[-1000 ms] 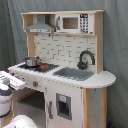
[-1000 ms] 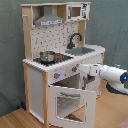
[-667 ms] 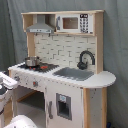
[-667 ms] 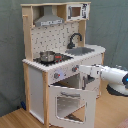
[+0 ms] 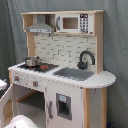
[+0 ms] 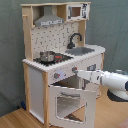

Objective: Play with the kitchen

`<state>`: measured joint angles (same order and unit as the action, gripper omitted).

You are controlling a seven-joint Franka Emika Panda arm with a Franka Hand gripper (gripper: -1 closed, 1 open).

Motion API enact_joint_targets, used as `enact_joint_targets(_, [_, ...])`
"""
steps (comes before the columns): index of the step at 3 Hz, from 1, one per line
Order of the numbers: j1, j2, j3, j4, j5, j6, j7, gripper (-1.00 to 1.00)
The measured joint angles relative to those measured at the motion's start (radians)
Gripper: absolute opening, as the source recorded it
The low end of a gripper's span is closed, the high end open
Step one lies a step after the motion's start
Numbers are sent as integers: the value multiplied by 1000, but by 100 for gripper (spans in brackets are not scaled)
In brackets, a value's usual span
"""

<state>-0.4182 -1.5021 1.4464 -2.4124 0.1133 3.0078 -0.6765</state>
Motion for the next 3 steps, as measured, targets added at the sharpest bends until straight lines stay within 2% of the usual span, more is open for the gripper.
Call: enact_joint_targets(3, [42,-9,50,96,-2,-69,310,100])
